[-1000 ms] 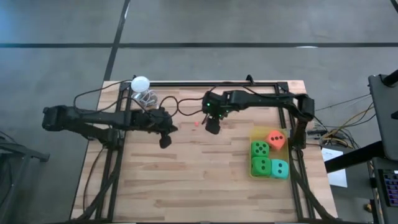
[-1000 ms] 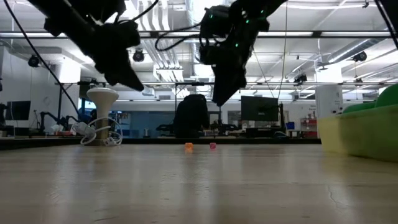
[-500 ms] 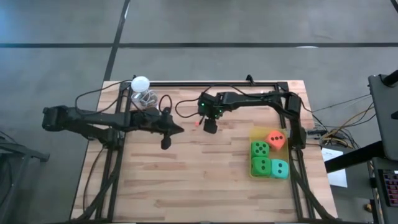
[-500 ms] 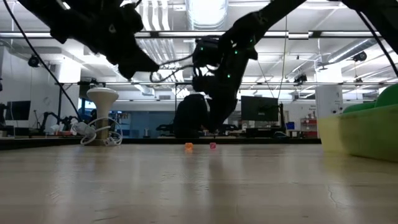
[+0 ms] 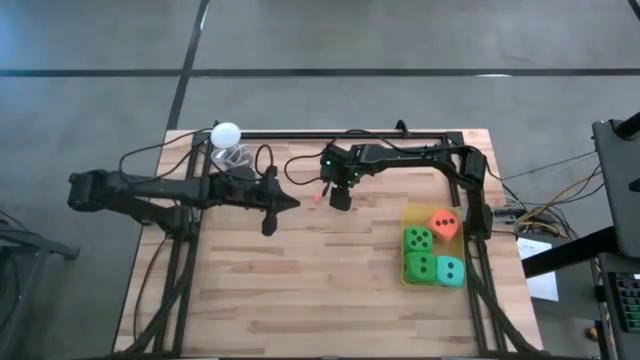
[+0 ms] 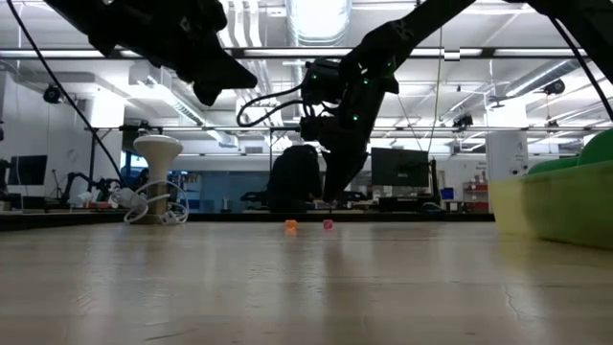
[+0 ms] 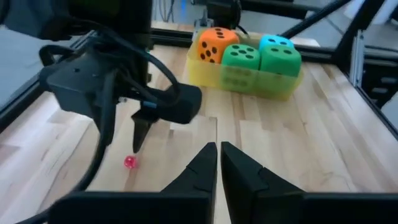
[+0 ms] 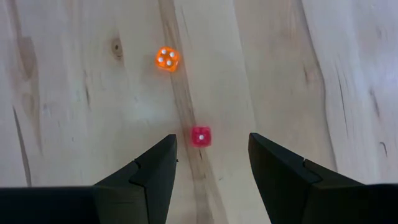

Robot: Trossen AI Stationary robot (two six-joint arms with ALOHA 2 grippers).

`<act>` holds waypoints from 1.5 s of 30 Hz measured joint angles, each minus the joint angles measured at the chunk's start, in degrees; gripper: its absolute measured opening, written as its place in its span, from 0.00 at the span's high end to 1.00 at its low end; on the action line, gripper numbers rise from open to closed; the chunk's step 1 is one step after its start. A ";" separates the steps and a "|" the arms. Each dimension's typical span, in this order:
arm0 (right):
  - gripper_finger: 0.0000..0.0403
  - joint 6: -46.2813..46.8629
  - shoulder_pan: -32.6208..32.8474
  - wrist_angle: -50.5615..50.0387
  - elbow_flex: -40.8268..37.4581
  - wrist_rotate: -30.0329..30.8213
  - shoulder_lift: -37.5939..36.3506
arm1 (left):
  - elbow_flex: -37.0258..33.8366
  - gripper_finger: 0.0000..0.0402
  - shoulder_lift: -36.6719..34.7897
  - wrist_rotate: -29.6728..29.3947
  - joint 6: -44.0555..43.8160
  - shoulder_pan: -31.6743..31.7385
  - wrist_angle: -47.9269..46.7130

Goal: Pick & Place Dice
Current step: Put the small red dice into the yellow bin

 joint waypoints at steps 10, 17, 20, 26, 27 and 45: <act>0.52 -0.17 -0.33 1.87 -0.99 -1.29 0.04 | 0.00 0.94 2.13 -0.01 -1.84 1.54 0.15; 0.52 -0.10 -0.28 4.50 -3.01 -1.53 0.07 | 0.00 0.94 2.13 -0.01 -2.28 1.63 0.16; 0.52 -0.02 -0.31 5.98 -4.52 -1.55 0.07 | 0.00 0.94 2.13 -0.01 -2.28 1.63 0.16; 0.52 0.06 -0.28 9.26 -6.34 -1.56 0.07 | 0.00 0.94 2.13 -0.03 -2.27 1.74 0.16; 0.52 0.06 -0.28 9.51 -6.36 -1.62 0.09 | 0.00 0.94 2.13 -0.03 -2.27 1.74 0.16; 0.52 0.03 -0.39 13.95 -9.74 -2.99 0.11 | 0.00 0.94 2.13 -0.03 -2.21 1.74 0.16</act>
